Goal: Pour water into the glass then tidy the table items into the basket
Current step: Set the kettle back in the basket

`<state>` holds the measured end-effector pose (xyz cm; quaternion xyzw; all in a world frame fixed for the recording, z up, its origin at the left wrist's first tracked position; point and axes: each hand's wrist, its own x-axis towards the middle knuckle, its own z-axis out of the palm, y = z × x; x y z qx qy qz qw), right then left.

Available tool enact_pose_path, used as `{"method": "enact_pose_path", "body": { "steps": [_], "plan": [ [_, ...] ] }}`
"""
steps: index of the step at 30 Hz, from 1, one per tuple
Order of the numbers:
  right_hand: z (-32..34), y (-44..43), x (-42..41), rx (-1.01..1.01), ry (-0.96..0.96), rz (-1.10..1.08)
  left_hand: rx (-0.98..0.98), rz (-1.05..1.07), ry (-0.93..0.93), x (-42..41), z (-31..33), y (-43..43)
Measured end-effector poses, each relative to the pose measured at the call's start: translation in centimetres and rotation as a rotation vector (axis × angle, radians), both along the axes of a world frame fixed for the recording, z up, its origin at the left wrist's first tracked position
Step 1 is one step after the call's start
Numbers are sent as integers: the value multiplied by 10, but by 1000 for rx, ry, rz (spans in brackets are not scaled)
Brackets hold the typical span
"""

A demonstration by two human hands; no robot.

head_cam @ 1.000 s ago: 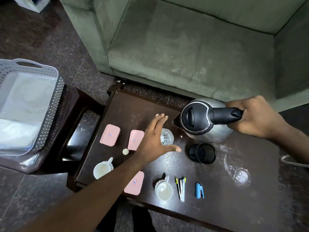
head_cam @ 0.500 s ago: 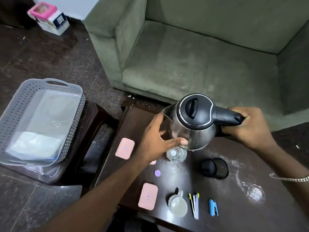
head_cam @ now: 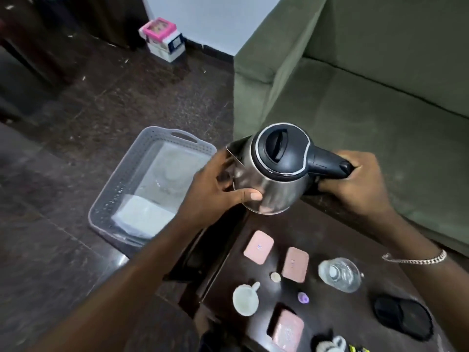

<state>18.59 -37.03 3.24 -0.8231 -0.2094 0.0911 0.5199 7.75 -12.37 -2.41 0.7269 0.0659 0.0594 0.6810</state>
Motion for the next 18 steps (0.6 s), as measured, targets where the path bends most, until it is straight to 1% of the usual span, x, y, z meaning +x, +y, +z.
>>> {"method": "enact_pose_path", "body": {
  "steps": [4,10,13,18],
  "plan": [
    [-11,77,10,18,12,91,33,70,19,-16,10,75],
    [-23,185,27,2,-22,219,66,121,33,-27,14,170],
    [-37,219,32,-29,-32,245,79,117,44,-26,3,203],
    [-73,258,35,-80,-26,275,47,128,98,-27,-40,240]
  ]
}}
